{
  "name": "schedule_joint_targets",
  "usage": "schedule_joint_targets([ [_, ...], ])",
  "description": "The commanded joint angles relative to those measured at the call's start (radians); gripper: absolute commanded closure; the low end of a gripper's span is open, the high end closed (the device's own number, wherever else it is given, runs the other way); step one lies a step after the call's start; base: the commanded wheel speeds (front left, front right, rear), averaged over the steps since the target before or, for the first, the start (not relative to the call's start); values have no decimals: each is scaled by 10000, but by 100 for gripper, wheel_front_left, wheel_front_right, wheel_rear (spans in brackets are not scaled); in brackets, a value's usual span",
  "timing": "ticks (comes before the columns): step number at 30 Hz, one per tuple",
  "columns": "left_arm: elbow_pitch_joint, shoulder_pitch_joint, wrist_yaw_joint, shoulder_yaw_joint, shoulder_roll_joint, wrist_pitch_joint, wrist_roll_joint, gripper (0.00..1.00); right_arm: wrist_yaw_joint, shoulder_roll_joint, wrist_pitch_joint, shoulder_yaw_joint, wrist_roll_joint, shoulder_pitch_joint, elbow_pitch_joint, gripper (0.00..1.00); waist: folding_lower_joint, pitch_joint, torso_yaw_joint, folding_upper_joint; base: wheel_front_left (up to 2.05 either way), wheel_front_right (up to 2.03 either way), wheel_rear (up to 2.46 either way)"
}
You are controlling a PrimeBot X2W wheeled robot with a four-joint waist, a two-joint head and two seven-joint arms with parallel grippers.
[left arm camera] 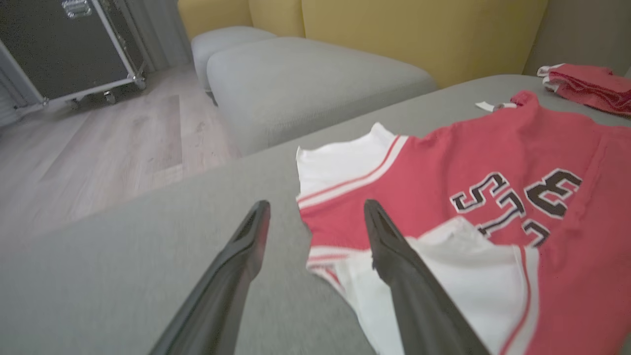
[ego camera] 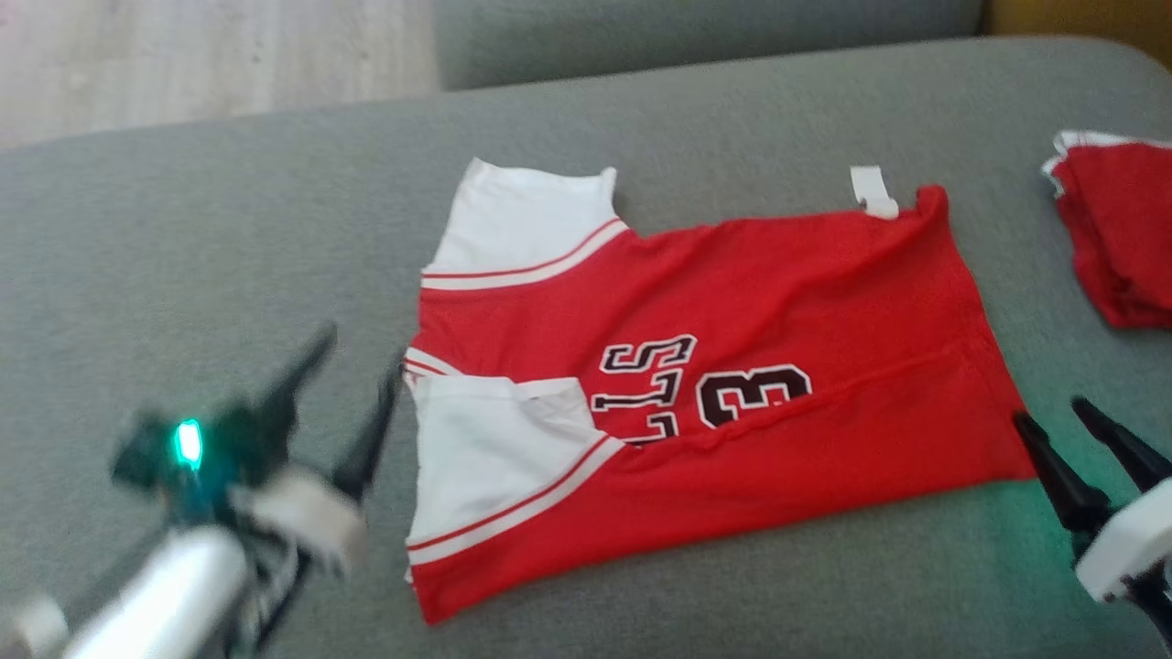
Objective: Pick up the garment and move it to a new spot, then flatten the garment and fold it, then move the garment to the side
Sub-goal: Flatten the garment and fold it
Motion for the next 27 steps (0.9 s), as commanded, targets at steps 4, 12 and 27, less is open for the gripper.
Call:
schedule_joint_targets([
  [4,125,-2308,-741,569,490,661,139,0,-7,-85,-18,-359,-488,-303,-786,0,-1,711,-610,-1,0,0,0],
  [12,2644,-6099,-2426,401,283,2867,-637,0,-7,596,438,-833,-1299,-832,-1856,0,-1,2047,-1862,-1,0,0,0],
  [27,6455,-8675,-2669,-768,723,4733,-1146,0,-7,1313,248,-614,-1605,-1435,-1780,0,-1,3448,-3245,-1,0,0,0],
])
